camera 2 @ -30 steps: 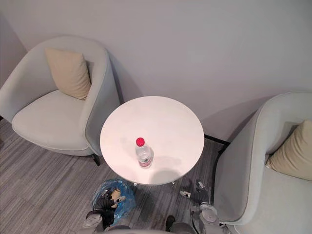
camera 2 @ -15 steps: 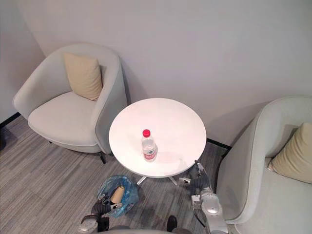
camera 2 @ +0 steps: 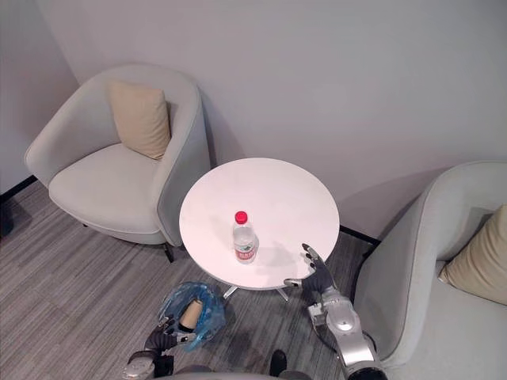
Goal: Gather rubbish on tea table into small bin, then transfer packed bag to large trash can.
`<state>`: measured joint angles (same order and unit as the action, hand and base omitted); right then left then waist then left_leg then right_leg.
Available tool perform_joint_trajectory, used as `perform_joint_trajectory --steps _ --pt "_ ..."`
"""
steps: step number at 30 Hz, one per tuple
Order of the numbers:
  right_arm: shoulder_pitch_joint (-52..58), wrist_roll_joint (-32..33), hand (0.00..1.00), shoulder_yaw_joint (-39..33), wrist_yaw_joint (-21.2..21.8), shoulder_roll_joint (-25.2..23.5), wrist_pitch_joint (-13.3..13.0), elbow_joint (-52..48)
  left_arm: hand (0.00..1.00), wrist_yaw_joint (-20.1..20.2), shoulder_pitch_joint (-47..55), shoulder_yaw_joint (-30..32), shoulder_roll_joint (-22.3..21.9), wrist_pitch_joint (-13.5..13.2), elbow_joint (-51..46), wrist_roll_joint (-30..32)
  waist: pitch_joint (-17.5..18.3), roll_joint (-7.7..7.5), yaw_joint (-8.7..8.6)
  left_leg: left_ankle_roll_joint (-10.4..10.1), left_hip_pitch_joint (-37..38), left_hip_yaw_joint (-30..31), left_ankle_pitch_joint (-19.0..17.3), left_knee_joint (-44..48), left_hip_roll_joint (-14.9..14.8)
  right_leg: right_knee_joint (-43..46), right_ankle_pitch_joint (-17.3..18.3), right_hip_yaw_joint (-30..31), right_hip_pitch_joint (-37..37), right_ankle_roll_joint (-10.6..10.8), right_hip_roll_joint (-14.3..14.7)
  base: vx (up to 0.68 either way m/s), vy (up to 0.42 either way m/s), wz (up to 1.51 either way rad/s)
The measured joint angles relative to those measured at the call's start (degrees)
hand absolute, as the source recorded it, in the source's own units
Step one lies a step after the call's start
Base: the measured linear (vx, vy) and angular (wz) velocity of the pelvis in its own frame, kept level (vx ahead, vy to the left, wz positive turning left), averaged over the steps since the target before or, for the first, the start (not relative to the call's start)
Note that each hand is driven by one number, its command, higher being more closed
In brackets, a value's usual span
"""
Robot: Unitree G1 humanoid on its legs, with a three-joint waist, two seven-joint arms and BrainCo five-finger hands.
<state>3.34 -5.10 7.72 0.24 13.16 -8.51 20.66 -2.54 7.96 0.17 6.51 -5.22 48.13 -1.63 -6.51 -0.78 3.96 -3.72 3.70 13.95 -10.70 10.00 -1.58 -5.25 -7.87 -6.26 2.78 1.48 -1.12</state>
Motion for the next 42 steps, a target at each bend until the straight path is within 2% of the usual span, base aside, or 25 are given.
perform_joint_trajectory --steps 13,16,19,25,30,33,39,42 --pt "-6.56 -0.06 0.00 6.60 -0.07 1.36 0.00 0.60 0.00 0.02 0.15 -0.02 0.81 -0.41 1.91 0.01 -0.14 0.07 0.29 0.44 -2.04 1.58 0.09 0.10 0.67 -0.36 0.08 -1.39 -1.12 0.09 -0.25 0.00 0.021 0.06" --pt "-7.89 -0.06 0.00 6.82 -0.18 1.35 0.00 1.12 0.00 0.02 0.16 -0.01 0.80 -0.42 1.95 0.00 -0.18 0.07 0.47 0.44 -2.10 1.62 0.09 0.10 0.68 -0.36 0.08 -1.42 -1.16 0.09 -0.27 0.00 0.000 0.00" --pt "-8.56 -0.04 0.00 6.81 -0.60 1.39 0.00 1.18 0.00 0.01 -0.07 -0.01 0.73 -0.49 1.96 0.00 -0.50 0.16 1.54 0.43 -2.31 1.80 0.09 0.10 0.68 -0.36 0.11 -1.56 -1.34 0.07 -0.27 -0.03 0.019 0.02" --pt "-10.83 -0.03 0.00 6.87 -1.34 1.30 0.06 4.63 0.00 0.00 -0.09 0.02 0.72 -1.04 1.94 -0.02 -0.73 0.17 1.66 0.43 -3.86 3.31 0.44 0.12 0.88 -0.36 0.12 -3.02 -2.32 0.07 -0.43 -0.02 0.011 0.13" --pt "-13.27 0.04 0.00 6.95 -1.46 0.82 0.04 5.07 0.00 -0.01 -0.18 0.09 0.85 -1.66 1.92 -0.06 -2.14 0.24 2.05 0.57 -4.21 3.44 0.54 0.17 1.24 -0.36 0.12 -3.15 -2.57 0.07 -0.77 -0.01 0.014 0.01" --pt "-13.30 0.08 0.00 7.10 -1.53 0.81 0.05 5.44 0.00 -0.03 -0.51 0.06 0.87 -1.77 1.88 -0.06 -2.68 0.30 3.04 0.70 -5.29 3.64 0.62 0.57 1.66 -0.36 0.09 -3.30 -3.31 0.10 -1.08 -0.02 0.040 0.04" --pt "-17.76 0.12 0.00 9.17 -1.84 0.28 0.06 7.76 0.00 -0.08 -0.71 0.05 1.27 -2.14 1.86 -0.08 -4.70 0.44 3.21 0.69 -7.19 5.24 0.63 2.16 2.15 -0.12 0.08 -4.81 -4.39 0.09 -1.23 -0.01 0.025 0.14" --pt "-19.90 0.15 0.00 9.19 -2.98 0.13 0.06 7.84 0.00 -0.11 -0.74 -0.04 1.26 -2.15 1.86 -0.08 -6.00 0.76 4.29 0.69 -8.13 5.42 0.63 2.61 2.24 0.10 0.06 -4.93 -5.13 0.07 -1.26 -0.02 0.019 0.02"
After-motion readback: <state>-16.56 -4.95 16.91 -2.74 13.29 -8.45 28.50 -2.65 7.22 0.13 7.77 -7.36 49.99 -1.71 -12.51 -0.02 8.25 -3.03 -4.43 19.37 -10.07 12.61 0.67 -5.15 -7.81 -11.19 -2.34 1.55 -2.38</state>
